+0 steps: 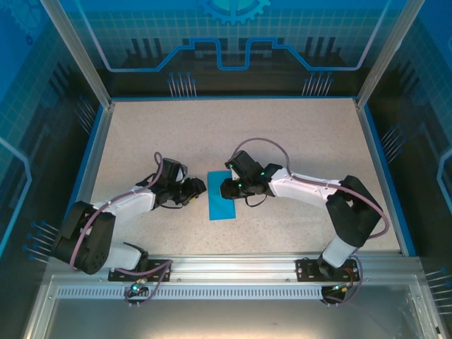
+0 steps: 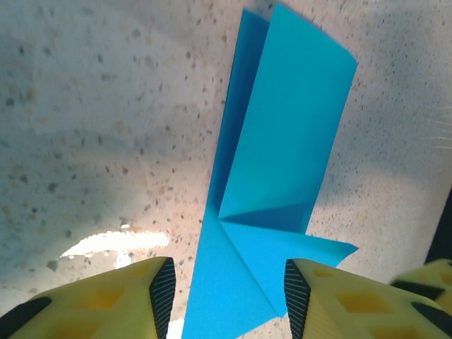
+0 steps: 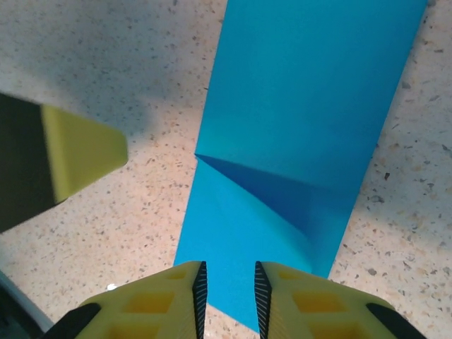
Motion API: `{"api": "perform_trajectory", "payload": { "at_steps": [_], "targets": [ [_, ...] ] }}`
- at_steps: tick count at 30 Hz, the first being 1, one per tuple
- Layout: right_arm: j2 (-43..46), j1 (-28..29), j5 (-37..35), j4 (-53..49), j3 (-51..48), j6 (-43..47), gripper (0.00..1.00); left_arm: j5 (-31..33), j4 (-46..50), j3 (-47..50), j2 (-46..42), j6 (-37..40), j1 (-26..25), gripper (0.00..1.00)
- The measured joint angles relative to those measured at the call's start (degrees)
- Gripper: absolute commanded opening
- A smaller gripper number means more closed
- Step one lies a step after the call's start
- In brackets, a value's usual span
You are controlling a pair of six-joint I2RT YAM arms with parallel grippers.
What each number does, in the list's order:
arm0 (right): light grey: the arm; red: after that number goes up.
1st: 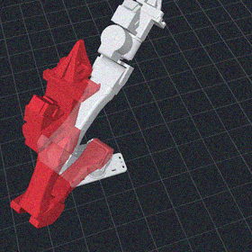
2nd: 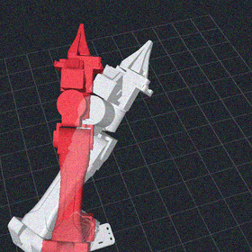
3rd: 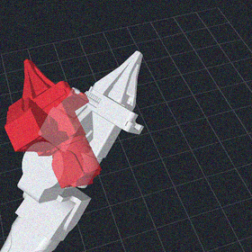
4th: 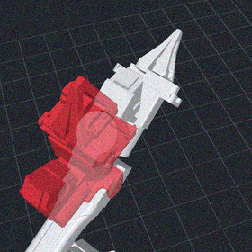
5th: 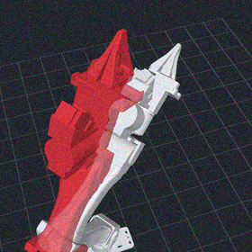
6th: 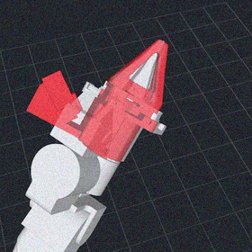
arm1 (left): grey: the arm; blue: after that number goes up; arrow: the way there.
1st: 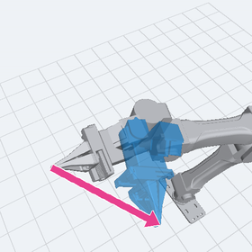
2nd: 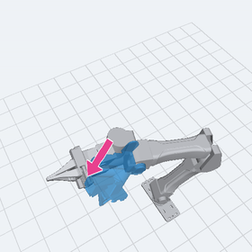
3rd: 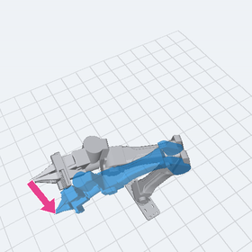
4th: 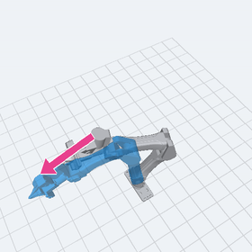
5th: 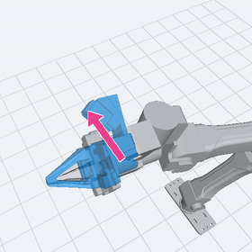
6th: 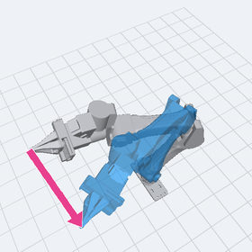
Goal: Fold a paper plane with a square sheet of paper (pick it up from the middle)
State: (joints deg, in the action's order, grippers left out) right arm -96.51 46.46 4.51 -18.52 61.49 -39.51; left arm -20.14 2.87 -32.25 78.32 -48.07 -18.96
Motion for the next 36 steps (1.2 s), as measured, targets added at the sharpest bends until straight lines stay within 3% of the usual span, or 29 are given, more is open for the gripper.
{"api": "perform_trajectory", "payload": {
  "at_steps": [9, 20, 36],
  "targets": [
    [-4.8, -2.0, 0.6, 0.4, -0.3, -0.2, 0.23, -4.5, -5.7, 1.3, 0.4, -2.7, -2.9, 0.49],
    [-8.2, -5.2, 5.0, 6.4, -3.7, -2.3, 0.21, -7.3, -12.1, 1.2, 8.4, -4.1, -6.0, 0.50],
    [-8.2, -6.1, 7.3, 9.6, -5.1, -3.2, 0.20, -7.8, -15.7, -1.3, 13.3, -4.1, -6.4, 0.38]
  ]
}}
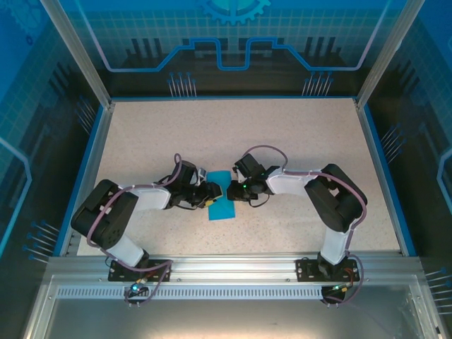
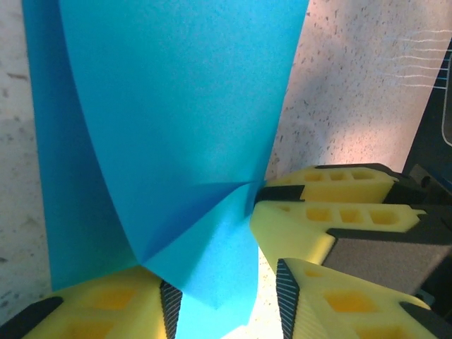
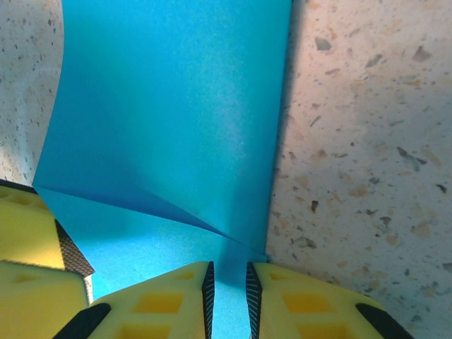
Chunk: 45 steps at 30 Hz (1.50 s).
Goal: Fold a paper plane with a square sheet of paper (pick it up from the middle)
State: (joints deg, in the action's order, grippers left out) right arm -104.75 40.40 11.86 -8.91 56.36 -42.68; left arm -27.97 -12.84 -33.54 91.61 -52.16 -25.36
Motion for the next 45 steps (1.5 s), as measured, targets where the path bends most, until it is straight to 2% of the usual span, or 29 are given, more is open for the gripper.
{"api": "perform_trajectory", "payload": {
  "at_steps": [7, 10, 13, 17, 21, 30, 35, 39, 45],
  "targets": [
    [0.3, -0.3, 0.7, 0.9, -0.6, -0.7, 0.21, 0.1, -1.5, -0.1, 0.5, 0.8, 0.0, 0.16],
    [2.2, -1.0, 1.1, 0.8, -2.0, -1.1, 0.26, 0.7, -1.5, -0.1, 0.5, 1.7, 0.0, 0.10],
    [6.5, -3.2, 1.2, 0.1, -4.0, -1.8, 0.39, 2.2, 0.9, -0.4, -0.2, 3.3, -0.1, 0.06],
    [15.2, -7.0, -1.2, -2.6, -5.3, -1.5, 0.64, 6.0, 10.6, -3.3, -5.3, 7.5, -0.2, 0.05],
    [25.2, -9.6, -6.9, -5.2, -8.1, -0.5, 0.82, 16.0, 26.3, -12.2, -11.4, 12.3, -2.5, 0.08],
    [39.9, -16.0, -15.8, -10.8, -17.2, -1.2, 0.94, 38.3, 50.4, -29.7, -12.8, 17.5, -9.6, 0.08],
    [44.5, -16.9, -18.1, -13.1, -19.3, -1.4, 0.98, 50.1, 59.8, -37.6, -6.3, 19.4, -13.7, 0.08],
    [46.7, -17.4, -19.6, -14.4, -20.8, -1.5, 0.99, 59.1, 66.4, -44.0, 3.2, 19.8, -17.2, 0.08],
    [47.9, -18.1, -21.3, -16.7, -21.7, -2.3, 0.99, 66.9, 72.0, -51.8, 17.3, 19.7, -21.0, 0.09]
  ]
}}
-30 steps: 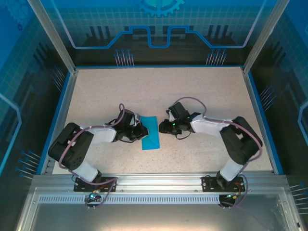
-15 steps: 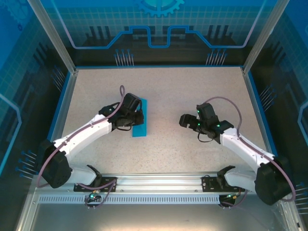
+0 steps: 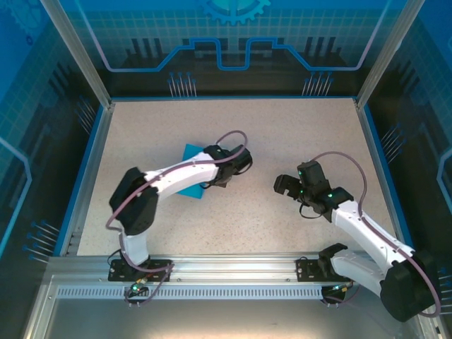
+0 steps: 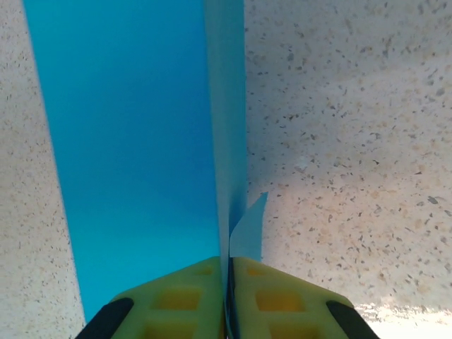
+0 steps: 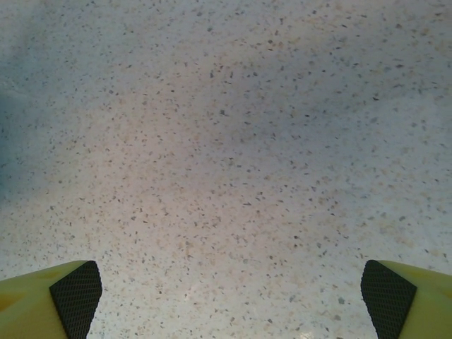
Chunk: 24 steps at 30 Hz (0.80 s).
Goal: Fold a paper plane with a square sheet of paper (pick it up from the middle)
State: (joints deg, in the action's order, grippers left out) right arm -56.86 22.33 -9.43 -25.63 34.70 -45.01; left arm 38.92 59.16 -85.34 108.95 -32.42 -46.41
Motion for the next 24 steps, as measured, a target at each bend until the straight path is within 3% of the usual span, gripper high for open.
{"api": "perform_trajectory", "payload": {
  "at_steps": [7, 24],
  "targets": [
    [1.5, -1.3, -0.7, -1.6, -0.4, -0.8, 0.99, -1.8, 0.1, -4.6, 9.1, -0.4, -2.5, 0.20],
    [2.1, -2.1, -0.4, -2.5, -2.0, -2.0, 0.99, -18.0, -7.0, -6.9, 12.3, -0.6, -2.5, 0.44]
  ]
}}
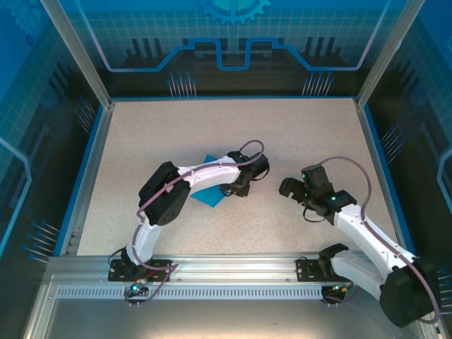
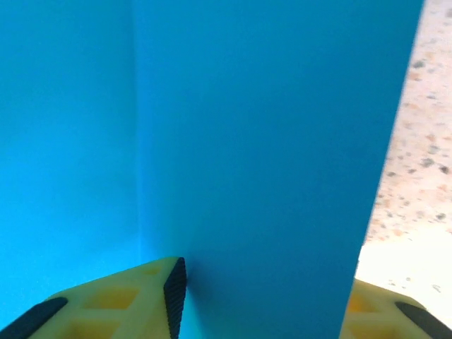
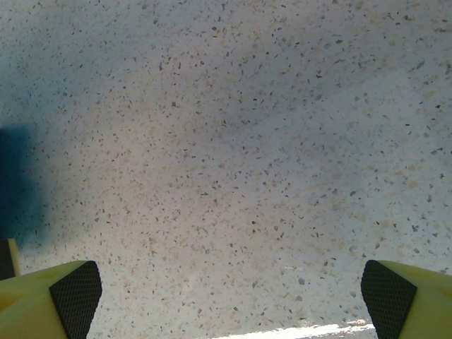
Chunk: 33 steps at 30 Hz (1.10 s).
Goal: Fold a paper plane with a square sheet of paper (pick it up from the middle)
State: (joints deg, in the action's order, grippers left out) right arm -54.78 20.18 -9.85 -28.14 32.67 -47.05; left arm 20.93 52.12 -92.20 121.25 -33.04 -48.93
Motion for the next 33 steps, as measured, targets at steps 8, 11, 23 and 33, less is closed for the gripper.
{"api": "perform_trajectory", "payload": {
  "at_steps": [8, 11, 23, 33],
  "targets": [
    [0.0, 0.0, 0.9, -0.2, 0.0, -0.1, 0.99, -5.3, -1.9, 0.0, 0.0, 0.0, 0.0, 0.55],
    [0.0, 0.0, 1.5, -0.3, 0.0, -0.1, 0.99, -7.5, -2.6, 0.0, -0.6, 0.2, 0.0, 0.59],
    [-0.7, 0.3, 12.2, 6.0, -0.4, 1.6, 0.97, -14.0, -7.7, 4.2, -15.4, 1.0, 2.0, 0.63],
    [-13.9, 11.6, 17.7, 17.3, 0.3, -1.2, 0.95, -13.9, -8.2, 10.9, -20.1, 2.1, 4.3, 0.64]
  ]
}}
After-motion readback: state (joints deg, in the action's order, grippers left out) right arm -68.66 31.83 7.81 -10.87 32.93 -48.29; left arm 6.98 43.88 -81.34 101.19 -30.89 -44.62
